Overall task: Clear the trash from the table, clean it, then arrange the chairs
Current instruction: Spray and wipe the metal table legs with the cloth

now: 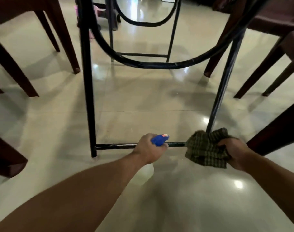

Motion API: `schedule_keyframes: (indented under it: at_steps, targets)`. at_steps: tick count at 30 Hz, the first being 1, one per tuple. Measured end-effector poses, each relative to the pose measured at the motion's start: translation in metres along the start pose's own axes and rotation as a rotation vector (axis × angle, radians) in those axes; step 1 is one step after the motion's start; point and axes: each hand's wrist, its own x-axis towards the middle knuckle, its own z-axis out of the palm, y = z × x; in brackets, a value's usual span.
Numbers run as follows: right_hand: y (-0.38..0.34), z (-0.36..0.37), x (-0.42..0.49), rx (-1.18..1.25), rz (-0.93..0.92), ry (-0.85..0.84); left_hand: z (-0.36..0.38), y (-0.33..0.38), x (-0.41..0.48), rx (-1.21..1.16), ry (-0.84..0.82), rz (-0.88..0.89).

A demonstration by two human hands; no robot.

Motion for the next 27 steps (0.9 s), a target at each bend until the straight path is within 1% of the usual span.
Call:
schedule_keyframes:
  at_steps: [2,3,5,6,7,8,10,11,13,15,17,18,19,21,22,23,24,25,27]
  targets:
    - [0.012,-0.001,0.013,0.123,-0.094,0.083,0.025,0.004,0.004,0.023,-0.040,0.020]
    - [0.019,0.002,0.017,0.132,-0.178,0.115,0.038,0.006,0.006,0.018,-0.052,0.016]
    - [0.036,0.014,0.018,0.068,-0.379,0.222,0.063,0.009,0.010,0.003,-0.064,-0.008]
    - [0.043,0.025,0.014,0.074,-0.454,0.285,0.071,0.009,0.010,0.012,-0.068,-0.016]
    - [0.050,0.034,0.015,0.094,-0.527,0.319,0.080,0.008,0.013,0.037,-0.070,-0.022]
    - [0.057,0.042,0.020,0.055,-0.622,0.346,0.087,0.009,0.015,0.075,-0.062,-0.035]
    - [0.071,0.059,0.028,-0.101,-0.811,0.323,0.089,0.006,0.017,0.141,-0.054,-0.062]
    - [0.078,0.062,0.034,-0.164,-0.851,0.273,0.091,0.004,0.018,0.162,-0.054,-0.075]
    - [0.086,0.064,0.041,-0.279,-0.872,0.151,0.092,-0.001,0.019,0.204,-0.036,-0.103]
    - [0.090,0.064,0.052,-0.482,-0.825,0.074,0.089,-0.006,0.018,0.227,-0.007,-0.113]
    - [0.090,0.068,0.060,-0.687,-0.741,0.096,0.085,-0.011,0.017,0.229,0.009,-0.115]
    - [0.090,0.073,0.060,-0.763,-0.728,0.096,0.082,-0.011,0.016,0.217,0.011,-0.113]
    - [0.091,0.081,0.059,-0.837,-0.758,0.059,0.079,-0.013,0.016,0.197,0.014,-0.103]
    - [0.095,0.088,0.057,-1.026,-0.874,-0.112,0.071,-0.016,0.014,0.173,0.001,-0.078]
    - [0.092,0.083,0.058,-1.122,-0.916,-0.175,0.066,-0.017,0.013,0.183,-0.015,-0.065]
    - [0.089,0.072,0.062,-1.201,-0.925,-0.202,0.062,-0.020,0.011,0.189,-0.033,-0.060]
    - [0.085,0.059,0.066,-1.263,-0.902,-0.176,0.057,-0.022,0.009,0.182,-0.043,-0.066]
    - [0.083,0.048,0.066,-1.314,-0.844,-0.099,0.053,-0.025,0.008,0.164,-0.041,-0.076]
    - [0.086,0.047,0.058,-1.378,-0.744,0.116,0.044,-0.027,0.006,0.119,-0.014,-0.099]
